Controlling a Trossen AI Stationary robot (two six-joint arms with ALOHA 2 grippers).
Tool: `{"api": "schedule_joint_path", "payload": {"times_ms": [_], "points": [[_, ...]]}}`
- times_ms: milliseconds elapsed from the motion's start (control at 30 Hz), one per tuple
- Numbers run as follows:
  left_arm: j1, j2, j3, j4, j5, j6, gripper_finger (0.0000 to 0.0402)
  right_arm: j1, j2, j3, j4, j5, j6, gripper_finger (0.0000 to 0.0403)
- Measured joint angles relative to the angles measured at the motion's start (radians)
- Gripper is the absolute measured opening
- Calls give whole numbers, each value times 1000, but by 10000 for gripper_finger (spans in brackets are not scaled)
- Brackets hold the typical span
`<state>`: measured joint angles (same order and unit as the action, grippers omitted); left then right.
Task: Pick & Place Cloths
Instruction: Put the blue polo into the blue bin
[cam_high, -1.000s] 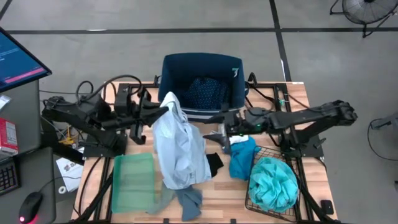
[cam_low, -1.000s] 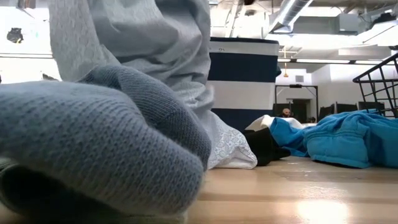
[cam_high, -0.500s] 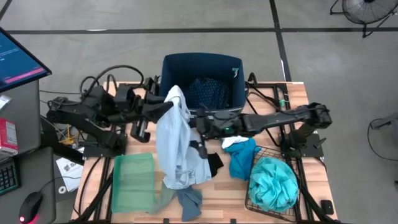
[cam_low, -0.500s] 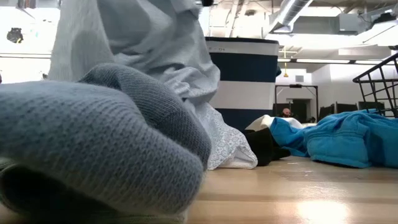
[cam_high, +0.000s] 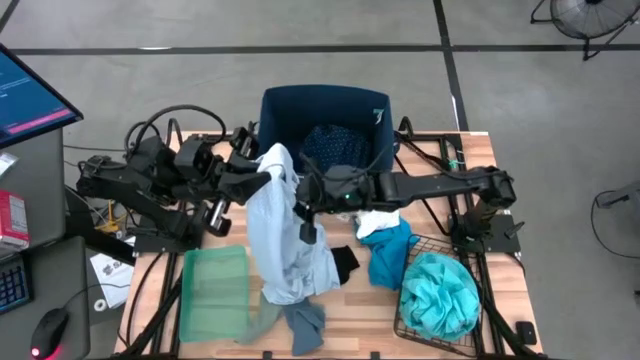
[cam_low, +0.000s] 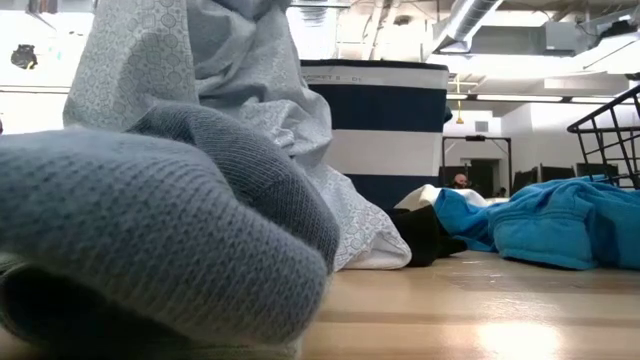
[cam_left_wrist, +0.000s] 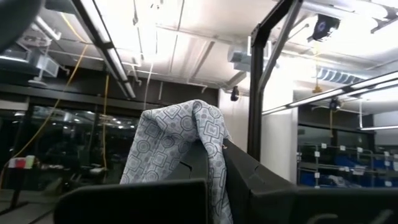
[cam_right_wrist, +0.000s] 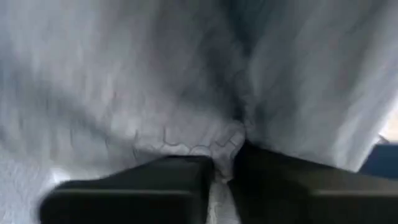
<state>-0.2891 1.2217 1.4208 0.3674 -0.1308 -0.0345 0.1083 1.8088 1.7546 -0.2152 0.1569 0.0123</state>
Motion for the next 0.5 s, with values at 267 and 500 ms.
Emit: {"api": "schedule_joint_path", "payload": {"times_ms": [267,500], "points": [[-33,-1,0,2,34,-26,1,-32,-87,111,-44,4,-45,3],[-46,-2,0,-2,34,-23,1,-48,-183,120,-52,6,-69,1]]}}
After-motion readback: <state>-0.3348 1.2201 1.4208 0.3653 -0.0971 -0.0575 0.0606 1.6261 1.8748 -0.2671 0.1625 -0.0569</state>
